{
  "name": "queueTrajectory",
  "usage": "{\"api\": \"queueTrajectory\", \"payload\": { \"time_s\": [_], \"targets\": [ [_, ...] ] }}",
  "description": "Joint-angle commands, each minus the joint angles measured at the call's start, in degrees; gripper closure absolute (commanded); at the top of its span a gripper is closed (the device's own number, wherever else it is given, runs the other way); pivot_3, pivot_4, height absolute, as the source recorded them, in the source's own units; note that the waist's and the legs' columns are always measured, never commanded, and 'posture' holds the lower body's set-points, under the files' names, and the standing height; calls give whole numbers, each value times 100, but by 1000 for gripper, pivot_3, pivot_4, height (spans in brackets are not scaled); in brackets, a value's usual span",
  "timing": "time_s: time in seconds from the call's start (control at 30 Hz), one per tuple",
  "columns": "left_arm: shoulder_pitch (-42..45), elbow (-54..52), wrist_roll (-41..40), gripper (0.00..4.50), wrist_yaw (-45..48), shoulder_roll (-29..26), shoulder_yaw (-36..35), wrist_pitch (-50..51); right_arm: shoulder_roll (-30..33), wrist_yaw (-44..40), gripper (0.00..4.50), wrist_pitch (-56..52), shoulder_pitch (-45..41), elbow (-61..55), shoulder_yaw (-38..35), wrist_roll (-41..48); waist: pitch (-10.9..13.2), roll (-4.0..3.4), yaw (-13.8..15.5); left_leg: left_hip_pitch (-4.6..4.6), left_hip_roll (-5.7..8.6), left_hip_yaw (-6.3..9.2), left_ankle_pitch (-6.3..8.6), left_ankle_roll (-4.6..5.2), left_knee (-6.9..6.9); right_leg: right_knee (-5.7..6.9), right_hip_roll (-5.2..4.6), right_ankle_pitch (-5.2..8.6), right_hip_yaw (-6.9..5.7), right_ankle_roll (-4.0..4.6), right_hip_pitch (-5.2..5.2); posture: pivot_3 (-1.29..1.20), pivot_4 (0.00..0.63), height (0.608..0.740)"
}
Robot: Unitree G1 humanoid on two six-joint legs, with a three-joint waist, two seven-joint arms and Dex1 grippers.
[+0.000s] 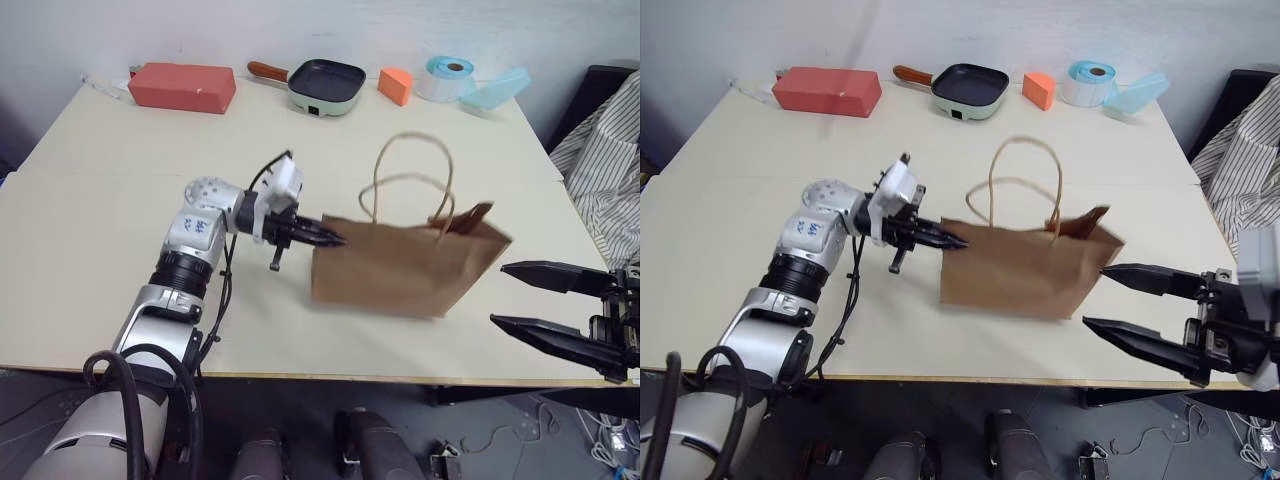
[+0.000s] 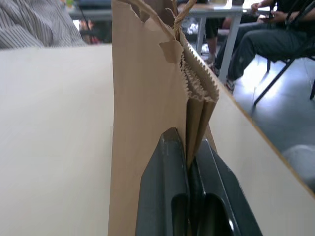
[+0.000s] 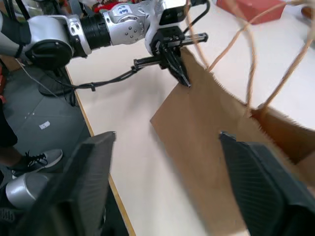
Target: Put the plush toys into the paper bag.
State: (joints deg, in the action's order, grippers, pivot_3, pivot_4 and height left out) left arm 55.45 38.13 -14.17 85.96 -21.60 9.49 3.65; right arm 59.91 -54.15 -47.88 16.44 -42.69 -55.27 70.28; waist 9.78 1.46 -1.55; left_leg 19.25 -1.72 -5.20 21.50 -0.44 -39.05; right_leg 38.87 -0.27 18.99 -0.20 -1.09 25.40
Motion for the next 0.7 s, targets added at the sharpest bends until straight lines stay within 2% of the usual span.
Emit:
{"api": "queueTrajectory", "payload": {
  "time_s": [0.03, 0.17, 0.33, 0.37, 0.47, 0.57, 0.7],
  "targets": [
    [-331, -602, 76, 4075, -5, -407, -59, 134, 55, -365, 0, 352, 2, 31, 223, -552, 0, 1, -14, 0, 0, 0, 0, 0, 0, 1, 0, 0, 0, 0, 0, 0, 150, 740],
    [-1048, -1995, -244, 2915, -236, -1319, -517, 1093, 219, -857, 0, 631, -180, 567, 552, -1050, 1, 1, -45, -9, -4, 0, 1, -3, 4, 10, 9, 0, 18, 0, 4, 0, 150, 740],
    [-2243, -4024, -1490, 1360, -357, -3238, -1948, 3591, 767, -1737, 0, 935, -748, 1957, 932, -1607, 4, 11, -74, -7, -8, 7, 2, -4, 4, 9, 5, 0, 16, 1, 8, 0, 150, 740],
    [-2403, -4252, -1713, 1047, -377, -3474, -2140, 3925, 846, -1878, 0, 961, -838, 2166, 990, -1679, 3, 8, -47, -6, -7, 8, 2, -4, 2, 8, 3, 0, 14, 1, 8, 0, 150, 740],
    [-2912, -4683, -2548, 109, -401, -4321, -3427, 5279, 1344, -2495, 0, 1190, -1363, 3419, 1457, -2070, 5, 2, 5, -3, 0, 7, 10, 12, 0, 1, -7, 1, 14, 2, 6, 0, 150, 740],
    [-3083, -4882, -2926, 36, -626, -4721, -4197, 5809, 1631, -2760, 0, 1279, -2313, 4395, 2057, -2146, 8, 6, 1, 0, 1, 10, 13, 18, -4, -7, -9, 2, 13, 3, 2, 0, 150, 740],
    [-3122, -5022, -2931, 36, -981, -4666, -4254, 5442, 1762, -3087, 0, 1397, -3275, 5086, 2732, -2394, 8, -8, 2, -2, 2, 11, 14, 18, -1, -8, -9, 4, 11, 5, 2, 0, 150, 740]
  ]
}}
